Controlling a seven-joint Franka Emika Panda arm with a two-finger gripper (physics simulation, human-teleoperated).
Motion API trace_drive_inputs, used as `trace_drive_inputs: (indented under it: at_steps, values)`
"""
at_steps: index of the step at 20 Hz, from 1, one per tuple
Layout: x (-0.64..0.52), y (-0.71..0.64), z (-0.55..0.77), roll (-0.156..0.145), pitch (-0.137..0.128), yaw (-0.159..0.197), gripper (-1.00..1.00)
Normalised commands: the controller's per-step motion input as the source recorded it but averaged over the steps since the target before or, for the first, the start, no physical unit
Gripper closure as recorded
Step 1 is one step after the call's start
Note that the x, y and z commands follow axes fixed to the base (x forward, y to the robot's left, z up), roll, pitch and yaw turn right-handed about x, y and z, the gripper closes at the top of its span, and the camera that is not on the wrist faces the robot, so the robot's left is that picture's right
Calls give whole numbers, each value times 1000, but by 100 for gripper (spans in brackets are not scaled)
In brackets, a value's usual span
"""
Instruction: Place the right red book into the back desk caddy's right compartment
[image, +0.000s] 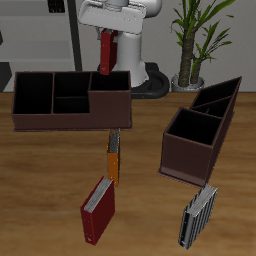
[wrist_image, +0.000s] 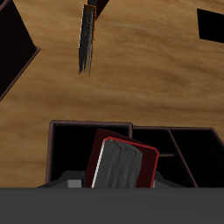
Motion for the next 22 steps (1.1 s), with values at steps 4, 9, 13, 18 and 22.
trace_drive_inputs:
  at_steps: [4, 9, 13, 18, 22]
  values:
    - [-29, 218, -23, 46, -3, 26, 100]
    - [1, 19, -77, 13, 10, 12, 100]
    - [44, -85, -182, -5, 25, 5, 100]
    - [55, -79, -226, -6, 33, -20, 100]
    - [24, -15, -294, 17, 33, -16, 100]
